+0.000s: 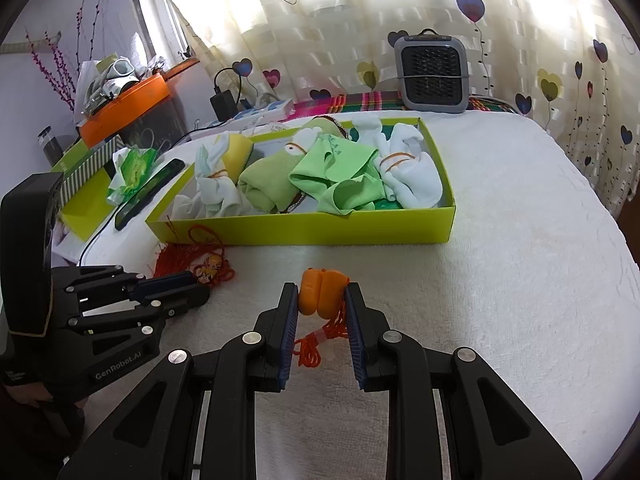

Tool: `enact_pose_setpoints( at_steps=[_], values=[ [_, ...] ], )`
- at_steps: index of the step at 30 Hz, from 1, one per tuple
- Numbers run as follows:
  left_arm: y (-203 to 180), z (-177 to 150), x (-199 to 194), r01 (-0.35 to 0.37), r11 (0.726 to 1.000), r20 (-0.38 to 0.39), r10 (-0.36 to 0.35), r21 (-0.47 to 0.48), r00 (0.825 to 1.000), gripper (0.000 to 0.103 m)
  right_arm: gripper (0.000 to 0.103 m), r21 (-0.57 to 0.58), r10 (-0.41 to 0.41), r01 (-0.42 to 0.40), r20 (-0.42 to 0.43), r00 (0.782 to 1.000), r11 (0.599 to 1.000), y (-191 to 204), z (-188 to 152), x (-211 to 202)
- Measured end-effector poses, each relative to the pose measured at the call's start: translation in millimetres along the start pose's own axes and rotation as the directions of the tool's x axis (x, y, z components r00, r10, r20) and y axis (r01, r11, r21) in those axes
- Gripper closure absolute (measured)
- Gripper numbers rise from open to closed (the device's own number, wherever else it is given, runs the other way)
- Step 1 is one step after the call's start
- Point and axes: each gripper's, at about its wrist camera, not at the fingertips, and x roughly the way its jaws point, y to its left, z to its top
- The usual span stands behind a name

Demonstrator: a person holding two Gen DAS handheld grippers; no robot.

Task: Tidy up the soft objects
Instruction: 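Close the left tool on the knot of the red tassel ornament, then lift the red tassel and orange item and carry both over the box lid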

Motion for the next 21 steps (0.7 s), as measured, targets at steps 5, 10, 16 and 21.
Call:
enact_pose_setpoints(
  at_steps=[5, 10, 16, 21],
  values=[
    [0.6, 0.1, -1.0, 0.007, 1.000, 0.008, -0.007, -0.009, 1.000, 0.090, 0.078, 0.000, -0.002, 0.002, -0.002, 1.000, 1.000, 0.2, -0.6, 0.8],
    [1.9, -0.2, -3.6, 0.014, 1.000, 0.017, -0.014, -0.018, 1.000, 0.091, 0.078, 0.000, -0.006, 0.006, -0.003, 1.000, 1.000, 0.3, -1.1, 1.0],
    [2.6, 1.2, -9.5, 0.031, 0.999, 0.036, -0.030, -0.029, 0.999, 0.091, 0.078, -0.003, -0.009, 0.009, -0.001, 1.000, 1.000, 0.5, -1.3, 0.5],
    [2.7, 2.5, -17.5, 0.046, 0.998, 0.059, -0.044, -0.038, 0.997, 0.092, 0.078, -0.012, -0.006, 0.006, 0.008, 1.000, 1.000, 2.6, -0.1, -2.8]
  ],
)
